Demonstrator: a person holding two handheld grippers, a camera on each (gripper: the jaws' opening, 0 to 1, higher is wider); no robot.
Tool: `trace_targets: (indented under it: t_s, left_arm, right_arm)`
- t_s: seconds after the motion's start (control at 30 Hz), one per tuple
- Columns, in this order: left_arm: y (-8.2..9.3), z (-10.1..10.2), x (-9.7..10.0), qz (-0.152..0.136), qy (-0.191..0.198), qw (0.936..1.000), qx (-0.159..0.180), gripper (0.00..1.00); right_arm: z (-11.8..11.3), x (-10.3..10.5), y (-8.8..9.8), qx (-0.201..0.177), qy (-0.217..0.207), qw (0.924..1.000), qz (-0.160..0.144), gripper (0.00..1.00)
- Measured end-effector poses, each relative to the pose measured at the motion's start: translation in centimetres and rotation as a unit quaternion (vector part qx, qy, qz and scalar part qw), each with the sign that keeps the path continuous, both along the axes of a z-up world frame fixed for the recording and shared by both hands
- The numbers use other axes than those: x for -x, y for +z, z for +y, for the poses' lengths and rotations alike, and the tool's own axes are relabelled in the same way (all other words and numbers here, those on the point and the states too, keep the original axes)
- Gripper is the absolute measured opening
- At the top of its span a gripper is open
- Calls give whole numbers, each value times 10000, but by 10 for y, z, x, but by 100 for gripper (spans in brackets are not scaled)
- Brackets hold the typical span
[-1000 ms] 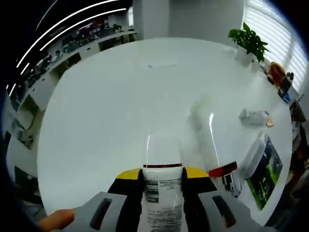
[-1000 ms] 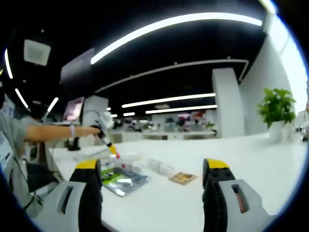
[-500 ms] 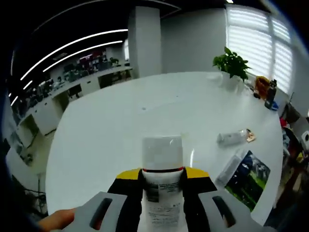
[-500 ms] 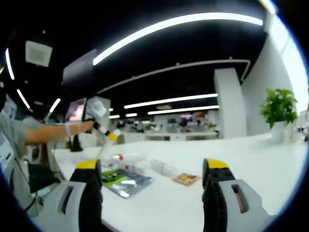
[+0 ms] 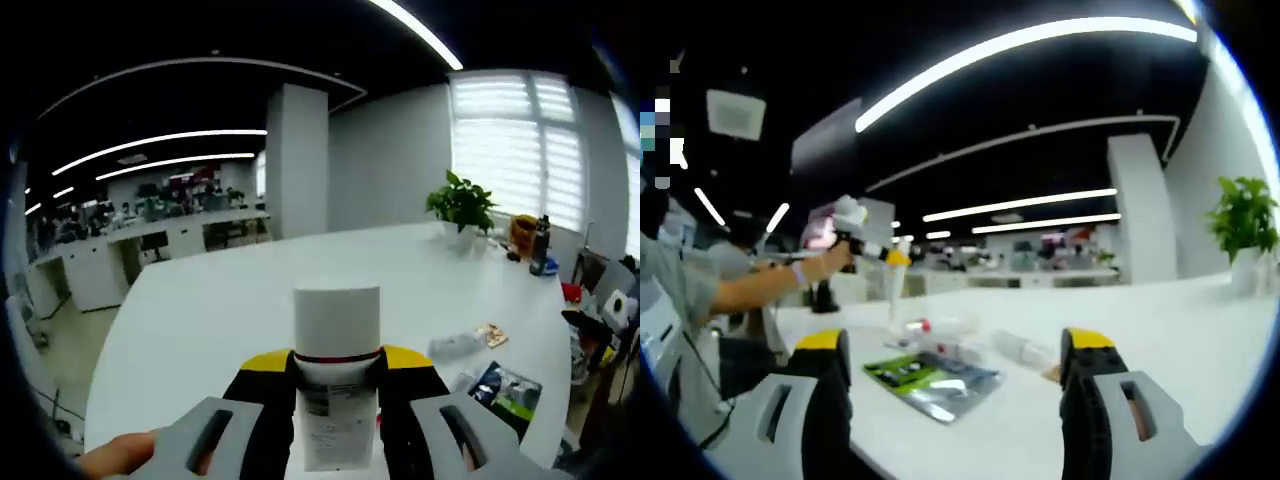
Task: Arrange the skincare products in the storage area until every visible bottle or jar stands upright without overlapping.
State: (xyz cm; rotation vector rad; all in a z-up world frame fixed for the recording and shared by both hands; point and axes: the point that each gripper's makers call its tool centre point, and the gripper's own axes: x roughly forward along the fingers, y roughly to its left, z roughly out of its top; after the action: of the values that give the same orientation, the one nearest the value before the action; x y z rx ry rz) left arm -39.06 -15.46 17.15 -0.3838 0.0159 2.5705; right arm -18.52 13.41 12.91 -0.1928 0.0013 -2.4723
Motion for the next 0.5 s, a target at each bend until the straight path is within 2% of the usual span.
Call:
trace_targets:
  t_s: [0.03,0.13,0.2,0.33,0.43,0.5]
  left_arm:
    - [-1,-1,1,-29,50,10000,-50,31]
    - [0,1,7,-11,24,10000,-81,31]
    - [1,6,8,75,5,9999,-105,31]
    - [8,16,6,288,-35,9994,-194,31]
    - [18,27,7,560,-34,9981,-268,31]
    - [22,34,6,647,-49,9974,-305,31]
  right_arm:
    - [-10,1,2,-39,145,9999,49,88]
    - [-30,7,1,-93,397,9992,-52,90]
    - [-43,13,4,-102,599,9982,-23,89]
    - [-61,35,16,-30,718,9974,-1,85]
    - [-79,58,21,-333,726,9968,-16,84]
    - [-90,69,25,-382,754,9964,-35,84]
